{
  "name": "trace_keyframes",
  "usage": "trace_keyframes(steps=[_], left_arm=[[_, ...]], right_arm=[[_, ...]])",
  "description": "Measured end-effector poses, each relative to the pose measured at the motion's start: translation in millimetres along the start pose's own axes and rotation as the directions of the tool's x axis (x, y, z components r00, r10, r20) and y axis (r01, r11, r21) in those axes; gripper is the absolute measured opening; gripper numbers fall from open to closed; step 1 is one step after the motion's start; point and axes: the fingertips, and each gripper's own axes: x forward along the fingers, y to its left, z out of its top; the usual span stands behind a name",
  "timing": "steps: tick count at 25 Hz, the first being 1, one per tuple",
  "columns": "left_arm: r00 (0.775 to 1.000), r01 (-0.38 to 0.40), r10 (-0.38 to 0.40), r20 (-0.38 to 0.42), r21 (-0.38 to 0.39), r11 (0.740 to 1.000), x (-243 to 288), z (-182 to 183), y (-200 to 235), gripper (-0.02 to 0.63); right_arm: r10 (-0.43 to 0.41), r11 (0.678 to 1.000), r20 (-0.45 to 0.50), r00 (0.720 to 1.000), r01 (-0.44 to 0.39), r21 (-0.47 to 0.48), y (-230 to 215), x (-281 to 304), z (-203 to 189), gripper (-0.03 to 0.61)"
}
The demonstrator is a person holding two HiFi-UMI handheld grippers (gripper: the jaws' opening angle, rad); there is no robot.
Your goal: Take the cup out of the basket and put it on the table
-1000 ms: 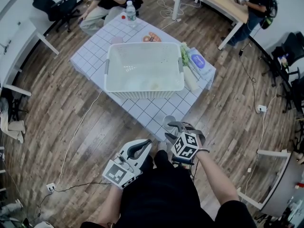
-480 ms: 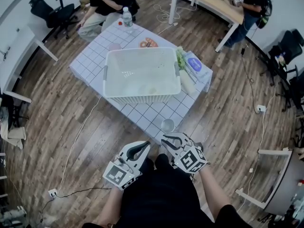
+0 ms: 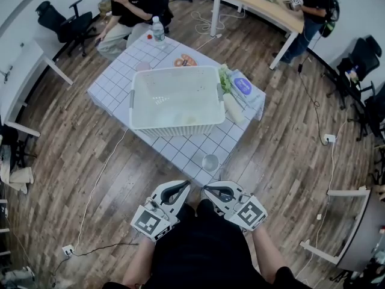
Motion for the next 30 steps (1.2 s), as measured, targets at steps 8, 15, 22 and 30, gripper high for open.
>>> trace_keyframes(steps=[8, 15, 22, 30], left_arm=[[1.000, 0.020, -0.020, 0.005, 0.006, 1.000, 2, 1, -8, 0.009], [1.000, 0.008, -0.007, -0.015, 0.029, 1.000, 0, -3, -9, 0.008], [1.000, 0.004, -0.004, 0.000, 0.022, 1.000, -1, -3, -10, 0.009], [1.000, 0.002, -0.002, 0.001, 0.009, 1.000, -4, -4, -12, 0.009]], right_arm=[[-0.072, 0.988, 0.151, 0.986, 0.050, 0.145, -8, -17, 23, 0.023], [-0.076, 0.988, 0.160, 0.984, 0.053, 0.147, -8, -15, 27, 0.023], [-0.074, 0.989, 0.141, 0.987, 0.055, 0.136, -7, -16, 27, 0.023], [-0.081, 0.992, 0.132, 0.988, 0.068, 0.103, -16, -18, 32, 0.023]])
